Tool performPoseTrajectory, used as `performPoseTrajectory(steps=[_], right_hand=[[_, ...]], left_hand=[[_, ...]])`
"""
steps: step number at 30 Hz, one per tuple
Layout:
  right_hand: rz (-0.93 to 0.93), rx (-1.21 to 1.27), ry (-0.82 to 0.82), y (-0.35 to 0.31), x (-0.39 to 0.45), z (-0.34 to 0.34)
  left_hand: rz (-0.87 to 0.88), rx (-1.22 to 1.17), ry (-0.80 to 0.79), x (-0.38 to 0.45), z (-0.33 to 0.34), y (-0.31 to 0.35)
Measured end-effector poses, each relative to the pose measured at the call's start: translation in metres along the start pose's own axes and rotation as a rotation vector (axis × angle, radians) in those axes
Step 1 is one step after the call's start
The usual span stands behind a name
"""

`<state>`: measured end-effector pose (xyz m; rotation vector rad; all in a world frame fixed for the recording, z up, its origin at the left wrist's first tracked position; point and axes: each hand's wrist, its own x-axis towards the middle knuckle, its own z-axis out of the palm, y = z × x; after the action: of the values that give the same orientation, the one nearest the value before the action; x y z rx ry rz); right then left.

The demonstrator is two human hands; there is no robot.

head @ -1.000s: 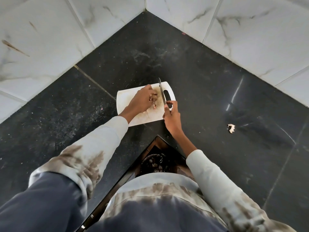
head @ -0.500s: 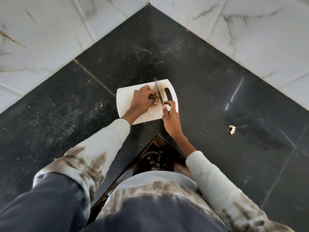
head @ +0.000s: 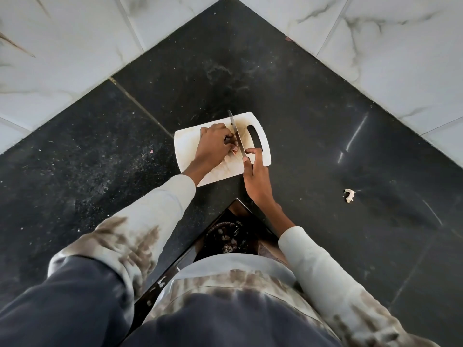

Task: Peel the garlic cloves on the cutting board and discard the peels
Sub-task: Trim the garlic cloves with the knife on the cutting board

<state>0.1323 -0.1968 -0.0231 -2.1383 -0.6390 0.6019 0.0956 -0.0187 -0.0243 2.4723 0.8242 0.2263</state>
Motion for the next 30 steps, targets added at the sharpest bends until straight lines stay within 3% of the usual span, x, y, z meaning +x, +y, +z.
performPoseTrajectory(steps=[16,22,30], right_hand=[[-0.08,-0.178,0.026,-0.016,-0.002,0.001],[-0.085,-0.172,0.055,-0.009,0.003,-0.001],[-0.059,-0.118,0.057,0.002,0.013,-0.001]], left_hand=[[0.059,0.048,0.002,0.0,0.005,0.001],[0.133,0.101,-0.015,0.006,0.003,0.007],[0.105,0.054,0.0,0.005,0.009,0.013]])
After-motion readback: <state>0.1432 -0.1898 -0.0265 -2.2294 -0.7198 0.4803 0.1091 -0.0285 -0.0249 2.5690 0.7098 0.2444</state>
